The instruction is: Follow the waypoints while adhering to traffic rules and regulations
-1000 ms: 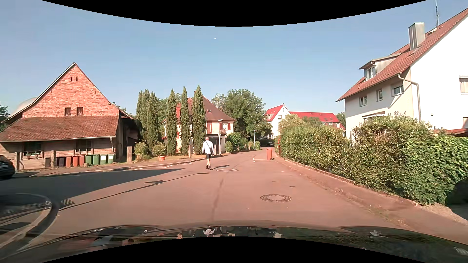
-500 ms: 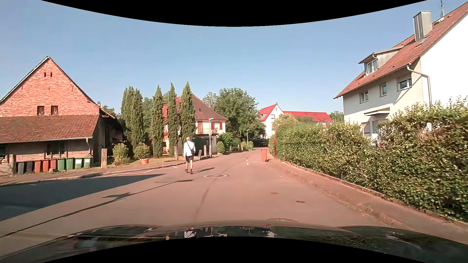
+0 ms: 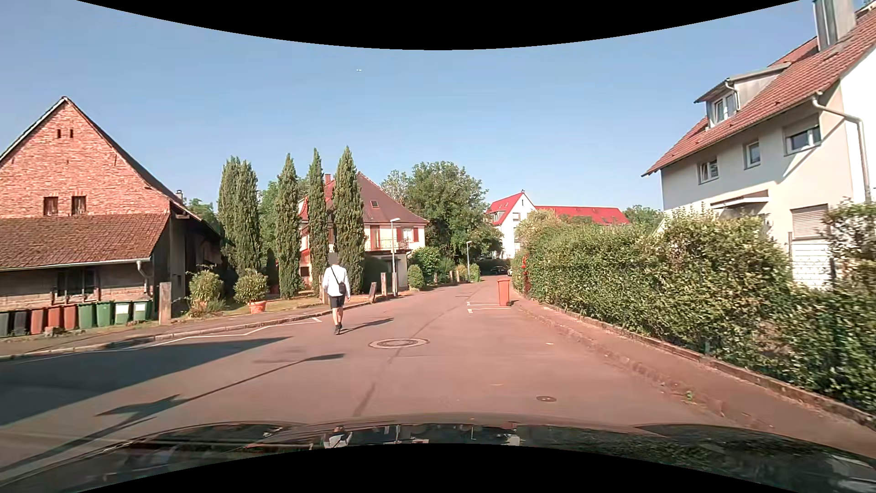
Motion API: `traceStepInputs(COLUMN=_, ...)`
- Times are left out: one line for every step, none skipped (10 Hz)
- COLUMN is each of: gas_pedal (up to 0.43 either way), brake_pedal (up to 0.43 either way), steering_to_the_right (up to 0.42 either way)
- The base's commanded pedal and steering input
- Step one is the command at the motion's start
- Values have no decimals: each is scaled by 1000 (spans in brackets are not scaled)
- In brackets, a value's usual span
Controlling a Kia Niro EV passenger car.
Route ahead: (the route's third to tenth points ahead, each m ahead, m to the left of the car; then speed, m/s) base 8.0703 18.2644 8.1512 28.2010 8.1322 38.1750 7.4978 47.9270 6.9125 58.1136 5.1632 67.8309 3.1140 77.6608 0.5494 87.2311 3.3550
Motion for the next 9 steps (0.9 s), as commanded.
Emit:
traceStepInputs(gas_pedal=0, brake_pedal=134, steering_to_the_right=-168)
traceStepInputs(gas_pedal=0, brake_pedal=134, steering_to_the_right=-198)
traceStepInputs(gas_pedal=0, brake_pedal=128, steering_to_the_right=-241)
traceStepInputs(gas_pedal=0, brake_pedal=128, steering_to_the_right=-292)
traceStepInputs(gas_pedal=0, brake_pedal=128, steering_to_the_right=-329)
traceStepInputs(gas_pedal=0, brake_pedal=110, steering_to_the_right=-374)
traceStepInputs(gas_pedal=0, brake_pedal=67, steering_to_the_right=-414)
traceStepInputs(gas_pedal=0, brake_pedal=24, steering_to_the_right=-445)
traceStepInputs(gas_pedal=0, brake_pedal=0, steering_to_the_right=-481)
